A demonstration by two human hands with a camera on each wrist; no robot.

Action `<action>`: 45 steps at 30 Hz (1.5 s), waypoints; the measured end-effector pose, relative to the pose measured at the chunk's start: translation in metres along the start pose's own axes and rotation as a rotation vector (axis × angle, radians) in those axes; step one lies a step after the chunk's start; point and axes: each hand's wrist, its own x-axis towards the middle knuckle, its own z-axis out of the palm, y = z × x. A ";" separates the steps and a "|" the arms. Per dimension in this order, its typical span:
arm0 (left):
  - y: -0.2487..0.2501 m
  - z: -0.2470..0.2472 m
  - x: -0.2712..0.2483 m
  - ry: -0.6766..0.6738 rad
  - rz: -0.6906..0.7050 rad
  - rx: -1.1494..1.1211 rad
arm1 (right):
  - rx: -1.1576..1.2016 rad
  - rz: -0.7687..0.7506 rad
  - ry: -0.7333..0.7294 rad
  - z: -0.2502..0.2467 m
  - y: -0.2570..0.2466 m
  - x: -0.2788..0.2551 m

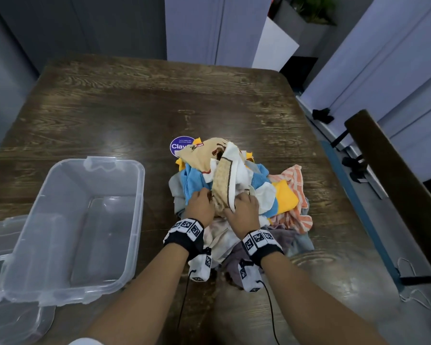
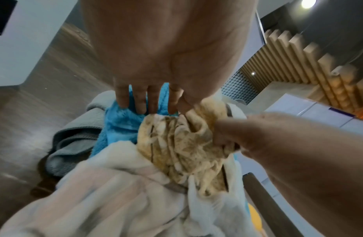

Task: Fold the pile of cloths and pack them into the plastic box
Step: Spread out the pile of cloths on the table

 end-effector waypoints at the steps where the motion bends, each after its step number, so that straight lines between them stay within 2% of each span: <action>1: 0.005 -0.003 -0.001 0.059 -0.010 -0.010 | -0.001 -0.038 0.058 -0.004 -0.006 -0.002; 4: 0.024 -0.018 -0.007 0.255 0.016 -0.054 | 0.004 -0.084 0.141 -0.019 -0.026 -0.003; 7: 0.043 -0.034 -0.010 0.332 0.088 -0.227 | 0.037 -0.153 0.142 -0.036 -0.041 -0.004; 9: 0.052 -0.048 -0.013 0.286 0.170 -0.333 | 0.136 -0.209 0.082 -0.048 -0.044 -0.007; 11: 0.057 -0.061 -0.018 0.153 0.290 -0.384 | 0.181 -0.256 0.032 -0.063 -0.044 -0.010; 14: 0.058 -0.067 -0.018 0.016 0.455 -0.236 | 0.201 -0.303 0.037 -0.092 -0.037 -0.014; 17: 0.066 -0.062 -0.022 -0.020 0.489 -0.089 | 0.370 -0.354 -0.030 -0.128 -0.034 -0.019; 19: 0.084 -0.061 -0.034 0.007 0.487 -0.142 | 0.461 -0.370 -0.052 -0.156 -0.036 -0.023; 22: 0.116 -0.068 -0.052 0.144 0.385 -0.278 | 0.503 -0.413 0.048 -0.195 -0.032 -0.020; 26: 0.136 -0.091 -0.062 0.460 0.346 -0.274 | 0.503 -0.483 0.135 -0.227 -0.011 -0.011; 32: 0.174 -0.153 -0.089 0.744 0.423 -0.281 | 0.571 -0.516 0.137 -0.240 0.005 -0.012; 36: 0.201 -0.191 -0.098 0.793 0.518 -0.338 | 0.647 -0.511 0.047 -0.233 -0.003 -0.016; 39: 0.219 -0.220 -0.101 0.836 0.590 -0.337 | 0.459 -0.530 -0.012 -0.217 -0.005 -0.019; 41: 0.229 -0.239 -0.103 0.840 0.649 -0.294 | 0.452 -0.493 0.027 -0.206 0.000 -0.016; 45: 0.247 -0.279 -0.108 0.867 0.754 -0.227 | 0.879 -0.307 0.247 -0.222 -0.002 -0.018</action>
